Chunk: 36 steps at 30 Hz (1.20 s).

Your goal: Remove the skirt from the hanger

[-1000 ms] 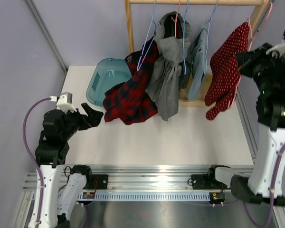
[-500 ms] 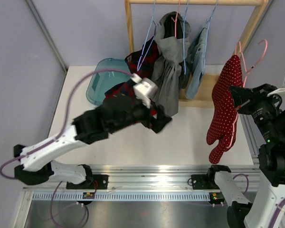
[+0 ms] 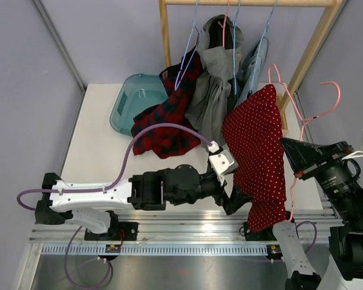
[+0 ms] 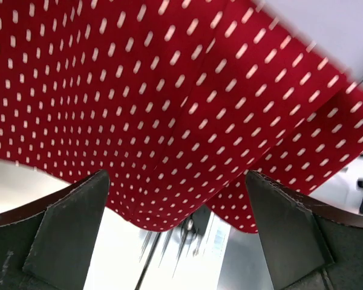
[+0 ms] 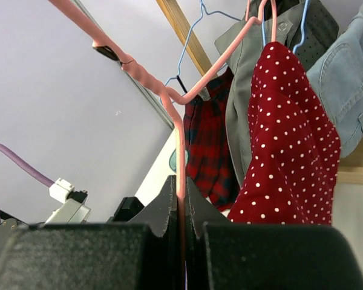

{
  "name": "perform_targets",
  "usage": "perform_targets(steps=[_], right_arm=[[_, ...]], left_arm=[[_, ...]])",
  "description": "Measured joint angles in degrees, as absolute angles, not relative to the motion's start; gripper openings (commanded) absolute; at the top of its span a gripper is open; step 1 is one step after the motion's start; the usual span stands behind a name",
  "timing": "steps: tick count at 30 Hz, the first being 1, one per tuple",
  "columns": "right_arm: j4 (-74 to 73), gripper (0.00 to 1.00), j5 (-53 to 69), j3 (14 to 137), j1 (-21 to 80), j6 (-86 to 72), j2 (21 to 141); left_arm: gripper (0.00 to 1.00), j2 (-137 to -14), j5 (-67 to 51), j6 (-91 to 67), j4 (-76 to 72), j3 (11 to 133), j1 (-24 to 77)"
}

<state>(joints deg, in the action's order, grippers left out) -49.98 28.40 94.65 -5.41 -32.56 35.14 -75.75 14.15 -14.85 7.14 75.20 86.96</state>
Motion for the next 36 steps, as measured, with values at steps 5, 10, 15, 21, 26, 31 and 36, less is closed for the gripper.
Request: perform_targets(steps=[5,10,15,21,26,31,36], right_arm=[[-50.02,0.0,29.1,94.48,-5.41,-33.91,35.27],[-50.0,0.0,29.69,96.51,-5.41,-35.0,35.94],[-50.0,0.0,29.74,97.84,-5.39,-35.86,36.14],[-50.02,0.0,29.69,98.08,-5.17,-36.07,36.18],[-50.74,0.0,29.02,98.85,-4.69,-35.66,36.71],[-54.35,0.0,25.15,103.31,-3.97,-33.54,38.87],[-58.85,0.0,19.38,110.89,-3.33,-30.48,42.13]], left_arm=[[0.99,-79.75,13.58,-13.74,2.37,76.51,87.44],[0.99,-85.43,10.2,-13.26,0.56,79.2,87.46],[0.81,-88.14,7.77,-13.02,-0.49,79.92,87.57],[0.0,-88.23,10.2,-12.36,-2.31,80.12,87.64],[0.0,-87.26,13.37,-12.51,-2.0,78.96,88.18],[0.0,-79.33,17.41,-15.49,-1.78,67.51,91.11],[0.0,-75.44,20.75,-22.44,-2.04,54.89,95.98]])
